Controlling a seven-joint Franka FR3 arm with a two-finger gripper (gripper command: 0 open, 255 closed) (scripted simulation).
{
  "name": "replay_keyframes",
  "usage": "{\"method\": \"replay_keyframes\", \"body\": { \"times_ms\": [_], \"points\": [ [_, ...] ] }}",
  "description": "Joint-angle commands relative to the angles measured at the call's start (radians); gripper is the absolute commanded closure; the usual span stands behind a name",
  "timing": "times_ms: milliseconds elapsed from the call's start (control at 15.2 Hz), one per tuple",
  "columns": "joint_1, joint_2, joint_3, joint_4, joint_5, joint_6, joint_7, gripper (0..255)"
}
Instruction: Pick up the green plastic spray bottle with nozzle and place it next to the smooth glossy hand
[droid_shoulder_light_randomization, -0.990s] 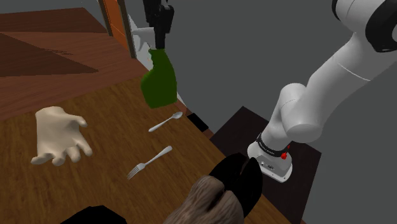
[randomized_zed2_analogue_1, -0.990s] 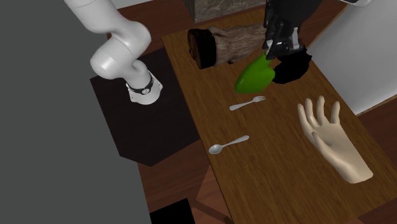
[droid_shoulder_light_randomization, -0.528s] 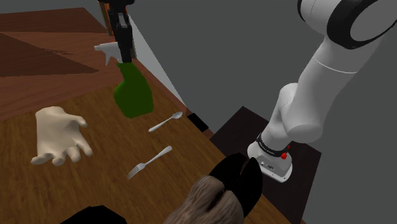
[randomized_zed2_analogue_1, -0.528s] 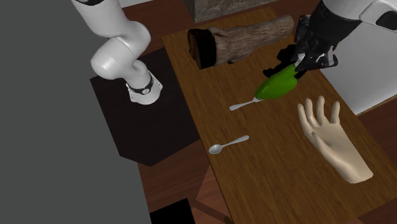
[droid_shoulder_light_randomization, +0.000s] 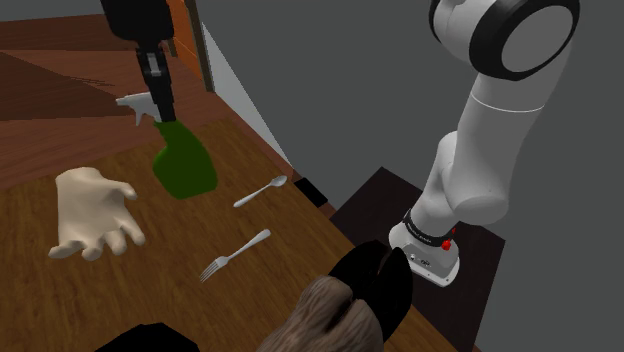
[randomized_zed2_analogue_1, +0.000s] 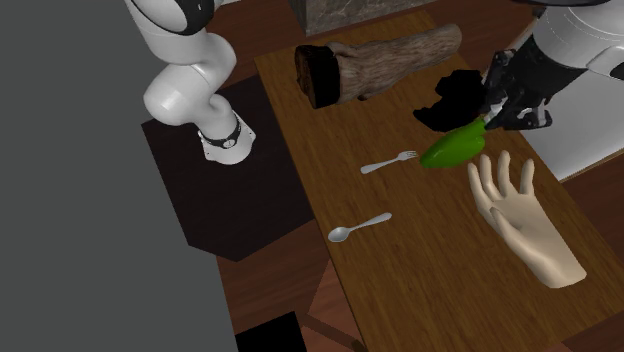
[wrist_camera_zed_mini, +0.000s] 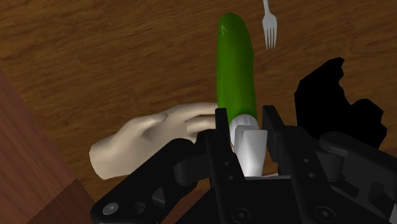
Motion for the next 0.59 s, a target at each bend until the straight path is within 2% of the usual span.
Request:
{"method": "replay_keyframes", "body": {
  "times_ms": [0,528],
  "points": [
    [0.0,-0.008,0.0,-0.041,0.002,0.034,-0.001,255],
    [-0.004,-0.028,-0.001,-0.176,0.007,0.15,-0.011,255]
  ]
}}
